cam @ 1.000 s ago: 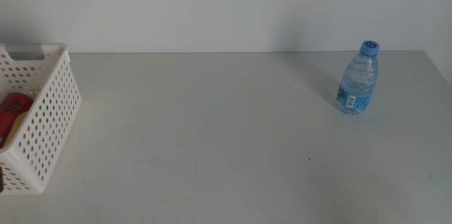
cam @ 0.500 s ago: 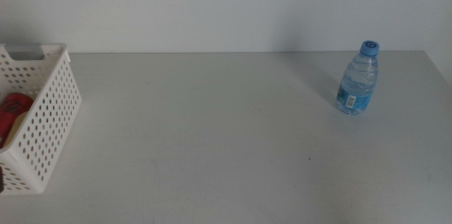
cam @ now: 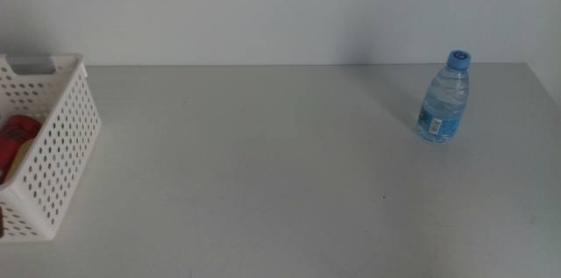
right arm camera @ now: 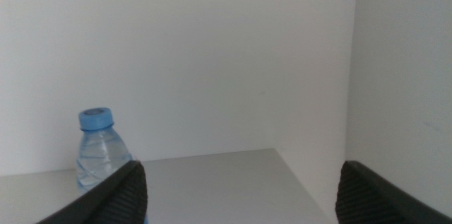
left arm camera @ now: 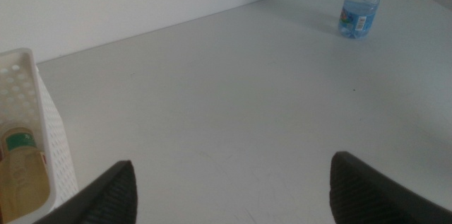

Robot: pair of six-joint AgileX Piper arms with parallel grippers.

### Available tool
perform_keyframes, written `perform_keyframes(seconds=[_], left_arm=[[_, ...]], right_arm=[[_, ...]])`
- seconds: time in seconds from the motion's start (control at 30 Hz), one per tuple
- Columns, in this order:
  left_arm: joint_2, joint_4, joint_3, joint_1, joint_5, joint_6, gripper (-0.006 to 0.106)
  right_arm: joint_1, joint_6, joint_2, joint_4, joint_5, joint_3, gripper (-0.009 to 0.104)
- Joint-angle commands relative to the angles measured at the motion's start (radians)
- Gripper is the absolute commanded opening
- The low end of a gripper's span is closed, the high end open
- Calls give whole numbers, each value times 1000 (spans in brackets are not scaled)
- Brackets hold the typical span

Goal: Use arms to grab the bottles and put them into the dustbin to the left of the table.

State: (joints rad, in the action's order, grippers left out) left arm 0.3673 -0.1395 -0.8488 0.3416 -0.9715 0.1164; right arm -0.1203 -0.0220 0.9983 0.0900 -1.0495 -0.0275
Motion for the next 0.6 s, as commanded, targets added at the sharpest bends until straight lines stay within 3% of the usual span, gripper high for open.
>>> perform_keyframes(seconds=[0.0,0.1,0.27,0.33,0.47,0.57], left_arm=[[12,-6,-26,7,73,-14,94],[12,-6,-26,7,73,-14,94],[12,-4,-26,7,73,-14,94],[12,-4,-26,7,73,-14,94],[12,-4,-26,7,73,-14,94],[12,-4,-26,7,73,-14,94]], right_arm=[[1,139,90,-63,-204,9,94],[1,256,202,-90,-288,9,94],[1,345,349,-105,-286,25,94],[1,339,390,-150,-286,44,94],[1,267,435,-306,-283,123,94],[1,229,453,-355,-272,196,94]])
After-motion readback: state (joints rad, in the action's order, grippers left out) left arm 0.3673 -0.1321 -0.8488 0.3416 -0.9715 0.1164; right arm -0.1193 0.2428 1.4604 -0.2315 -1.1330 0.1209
